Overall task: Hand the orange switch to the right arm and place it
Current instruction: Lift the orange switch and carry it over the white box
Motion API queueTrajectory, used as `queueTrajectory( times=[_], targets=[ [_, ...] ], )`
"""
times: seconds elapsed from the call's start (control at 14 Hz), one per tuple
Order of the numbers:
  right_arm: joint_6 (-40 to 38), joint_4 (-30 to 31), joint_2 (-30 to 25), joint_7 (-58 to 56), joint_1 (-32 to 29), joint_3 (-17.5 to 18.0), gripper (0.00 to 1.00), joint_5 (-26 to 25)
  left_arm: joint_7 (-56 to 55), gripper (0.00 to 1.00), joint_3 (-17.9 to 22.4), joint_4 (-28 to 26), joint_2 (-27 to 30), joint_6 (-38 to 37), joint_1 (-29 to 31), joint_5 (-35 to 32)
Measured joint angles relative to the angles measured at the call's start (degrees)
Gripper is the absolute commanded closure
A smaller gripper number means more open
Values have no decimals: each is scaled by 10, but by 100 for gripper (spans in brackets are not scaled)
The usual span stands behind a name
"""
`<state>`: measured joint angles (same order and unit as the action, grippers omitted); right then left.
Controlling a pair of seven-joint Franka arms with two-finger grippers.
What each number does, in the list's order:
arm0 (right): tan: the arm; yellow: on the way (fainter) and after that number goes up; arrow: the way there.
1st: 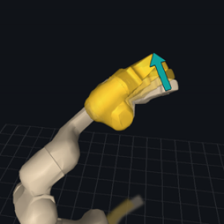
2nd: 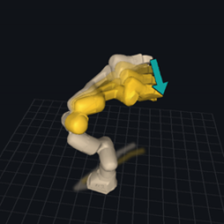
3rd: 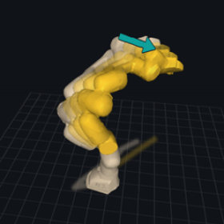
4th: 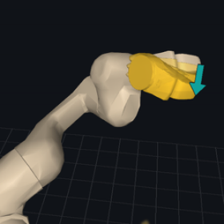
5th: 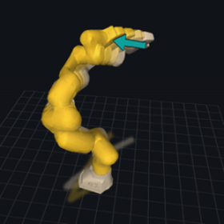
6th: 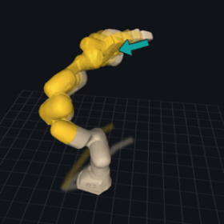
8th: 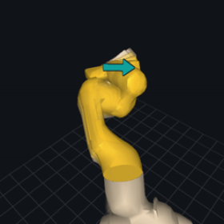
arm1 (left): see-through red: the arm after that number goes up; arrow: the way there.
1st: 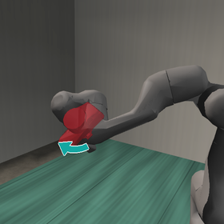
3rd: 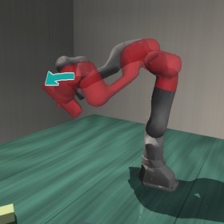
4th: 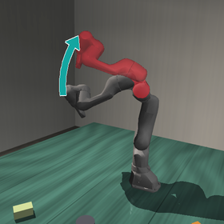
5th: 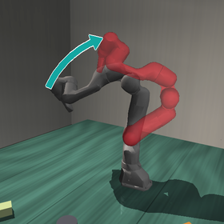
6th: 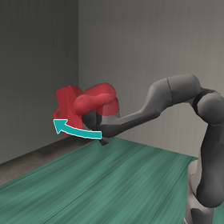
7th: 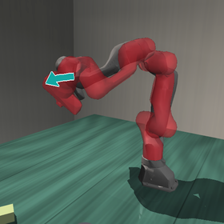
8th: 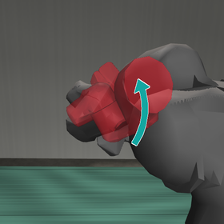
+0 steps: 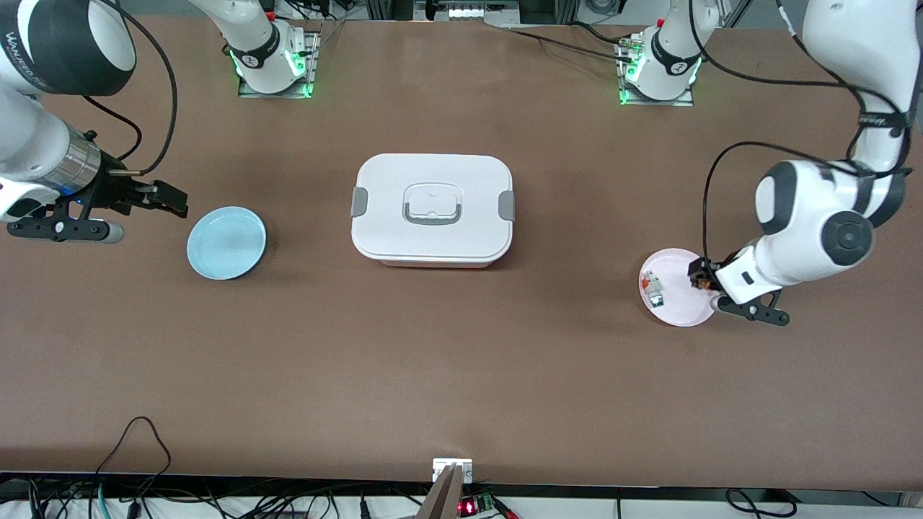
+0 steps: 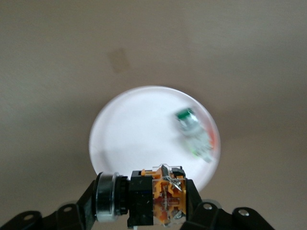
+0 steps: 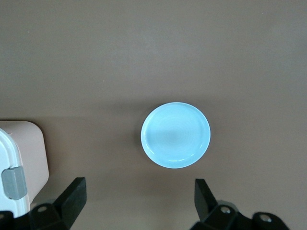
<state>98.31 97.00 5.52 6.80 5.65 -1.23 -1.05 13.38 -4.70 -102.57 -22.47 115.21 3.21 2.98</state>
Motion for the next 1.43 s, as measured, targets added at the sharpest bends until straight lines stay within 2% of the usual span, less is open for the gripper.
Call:
queueTrajectory(
  times=[0.14,0.29,0.64,0.79,1.0,1.29,1.43],
  targets=[
    [0,0,0,0,0,0,0,0,41,68,-2,46,4,-109,0,85],
    [0,-1,0,0,0,0,0,0,107,68,-2,68,4,-165,2,172],
    [0,-1,0,0,0,0,0,0,355,69,-15,70,-5,-186,2,379],
    [-1,-1,0,0,0,0,0,25,443,67,-31,70,-19,-185,-1,467],
    [-15,-1,0,-1,0,2,0,138,569,67,-75,71,-51,-168,-4,627],
    [-55,-1,-1,-2,0,3,0,328,725,67,-157,72,-69,-69,-18,808],
    [-76,-2,-1,-2,-1,2,0,409,806,67,-165,73,-69,-50,-46,887]
  ],
)
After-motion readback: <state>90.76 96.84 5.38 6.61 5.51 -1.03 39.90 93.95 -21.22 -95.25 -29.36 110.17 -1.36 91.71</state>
